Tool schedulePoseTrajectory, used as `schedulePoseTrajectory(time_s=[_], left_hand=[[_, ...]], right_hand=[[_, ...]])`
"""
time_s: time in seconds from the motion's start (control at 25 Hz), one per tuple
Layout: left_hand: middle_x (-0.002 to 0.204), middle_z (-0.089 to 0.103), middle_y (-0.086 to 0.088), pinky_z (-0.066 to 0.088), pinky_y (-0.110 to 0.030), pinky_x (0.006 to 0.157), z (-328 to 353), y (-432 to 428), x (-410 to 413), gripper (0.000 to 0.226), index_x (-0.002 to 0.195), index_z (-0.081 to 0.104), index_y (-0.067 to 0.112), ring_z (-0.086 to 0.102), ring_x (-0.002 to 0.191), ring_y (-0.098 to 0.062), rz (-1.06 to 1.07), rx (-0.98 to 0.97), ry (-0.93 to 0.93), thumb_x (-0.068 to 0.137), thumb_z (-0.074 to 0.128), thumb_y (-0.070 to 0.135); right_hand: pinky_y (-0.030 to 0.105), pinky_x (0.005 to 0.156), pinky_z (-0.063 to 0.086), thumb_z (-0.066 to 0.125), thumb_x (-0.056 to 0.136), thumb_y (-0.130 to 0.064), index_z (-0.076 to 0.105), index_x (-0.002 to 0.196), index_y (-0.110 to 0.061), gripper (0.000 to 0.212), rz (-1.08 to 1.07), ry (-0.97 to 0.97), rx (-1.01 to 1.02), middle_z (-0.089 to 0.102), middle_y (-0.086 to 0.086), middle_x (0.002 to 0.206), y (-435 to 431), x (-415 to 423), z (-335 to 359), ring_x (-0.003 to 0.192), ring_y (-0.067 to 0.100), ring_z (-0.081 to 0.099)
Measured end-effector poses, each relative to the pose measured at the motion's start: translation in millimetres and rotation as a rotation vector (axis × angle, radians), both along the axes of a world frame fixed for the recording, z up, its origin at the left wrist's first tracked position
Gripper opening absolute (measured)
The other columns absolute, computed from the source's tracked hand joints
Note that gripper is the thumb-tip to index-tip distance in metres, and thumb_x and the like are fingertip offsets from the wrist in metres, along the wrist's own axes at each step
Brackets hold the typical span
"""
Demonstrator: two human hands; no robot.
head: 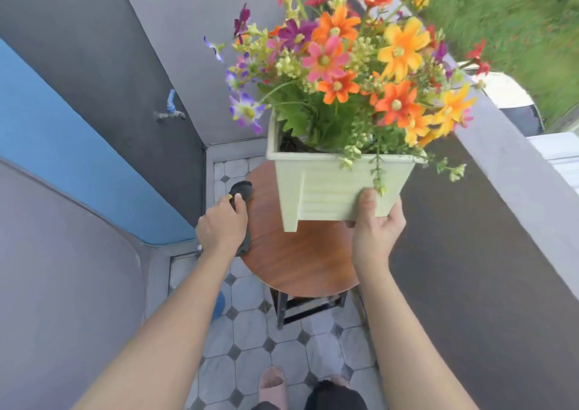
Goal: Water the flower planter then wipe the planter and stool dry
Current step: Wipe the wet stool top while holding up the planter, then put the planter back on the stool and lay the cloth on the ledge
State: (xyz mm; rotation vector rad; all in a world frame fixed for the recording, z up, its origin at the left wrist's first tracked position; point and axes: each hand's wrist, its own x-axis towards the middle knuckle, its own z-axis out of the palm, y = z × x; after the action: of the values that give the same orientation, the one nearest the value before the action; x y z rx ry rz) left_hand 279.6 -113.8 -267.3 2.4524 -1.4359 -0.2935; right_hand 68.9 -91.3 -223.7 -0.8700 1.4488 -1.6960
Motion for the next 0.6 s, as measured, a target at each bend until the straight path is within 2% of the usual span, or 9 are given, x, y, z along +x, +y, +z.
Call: schedulePoseTrajectory(time_s=[0.08, 0.2, 0.28, 0.4, 0.48, 0.52, 0.6], left_hand=[[0.100, 0.065, -0.022, 0.036, -0.038, 0.070, -2, 2, 0, 0.047, 0.106, 0.058, 0.005, 0.057, 0.094, -0.042, 0.007, -0.018, 0.000, 0.098, 0.027, 0.040], [0.102, 0.065, -0.021, 0.040, -0.039, 0.074, -7, 3, 2, 0.049, 0.105, 0.060, 0.008, 0.057, 0.096, -0.042, 0.021, -0.057, 0.032, 0.097, 0.027, 0.043], [0.101, 0.065, -0.021, 0.042, -0.040, 0.077, -10, 2, 3, 0.049, 0.104, 0.061, 0.009, 0.057, 0.095, -0.042, 0.022, -0.080, 0.051, 0.096, 0.028, 0.045], [0.101, 0.065, -0.021, 0.043, -0.040, 0.076, -10, 3, 2, 0.049, 0.103, 0.061, 0.009, 0.057, 0.094, -0.042, 0.019, -0.099, 0.059, 0.096, 0.028, 0.045], [0.101, 0.064, -0.022, 0.041, -0.039, 0.074, -8, 4, 1, 0.048, 0.104, 0.060, 0.008, 0.057, 0.094, -0.043, 0.014, -0.098, 0.068, 0.096, 0.029, 0.044], [0.101, 0.064, -0.022, 0.040, -0.039, 0.073, -7, 4, 0, 0.048, 0.104, 0.060, 0.008, 0.057, 0.094, -0.042, 0.010, -0.098, 0.069, 0.096, 0.029, 0.044], [0.101, 0.064, -0.021, 0.038, -0.038, 0.070, -5, 5, -1, 0.048, 0.105, 0.060, 0.007, 0.057, 0.093, -0.042, 0.007, -0.091, 0.076, 0.096, 0.029, 0.044]], right_hand=[[0.058, 0.081, 0.054, 0.065, 0.073, -0.055, 0.065, 0.104, -0.043, 0.033, 0.023, 0.011, 0.014, 0.071, -0.014, 0.098, 7, 9, -14, 0.100, 0.025, 0.067], [0.047, 0.081, 0.056, 0.062, 0.074, -0.046, 0.063, 0.119, -0.012, 0.057, 0.017, 0.040, -0.034, 0.068, -0.031, 0.090, 13, 17, -23, 0.094, 0.009, 0.064], [0.049, 0.080, 0.054, 0.061, 0.076, -0.045, 0.061, 0.120, -0.005, 0.060, 0.026, 0.012, -0.050, 0.067, -0.030, 0.088, 15, 17, -28, 0.091, 0.010, 0.062], [0.035, 0.078, 0.056, 0.059, 0.076, -0.048, 0.062, 0.117, -0.006, 0.058, 0.008, 0.058, -0.018, 0.064, -0.037, 0.083, 18, 16, -28, 0.085, -0.001, 0.061], [0.010, 0.073, 0.049, 0.061, 0.079, -0.047, 0.064, 0.110, -0.012, 0.047, 0.016, 0.146, -0.005, 0.061, -0.044, 0.079, 21, 12, -23, 0.076, -0.015, 0.058], [0.002, 0.066, 0.042, 0.061, 0.079, -0.046, 0.065, 0.104, -0.019, 0.036, 0.026, 0.185, 0.004, 0.060, -0.045, 0.075, 23, 9, -22, 0.069, -0.019, 0.055], [0.005, 0.055, 0.036, 0.061, 0.075, -0.054, 0.063, 0.086, -0.035, 0.023, 0.047, 0.227, 0.058, 0.059, -0.030, 0.059, 28, 3, -22, 0.053, -0.006, 0.048]])
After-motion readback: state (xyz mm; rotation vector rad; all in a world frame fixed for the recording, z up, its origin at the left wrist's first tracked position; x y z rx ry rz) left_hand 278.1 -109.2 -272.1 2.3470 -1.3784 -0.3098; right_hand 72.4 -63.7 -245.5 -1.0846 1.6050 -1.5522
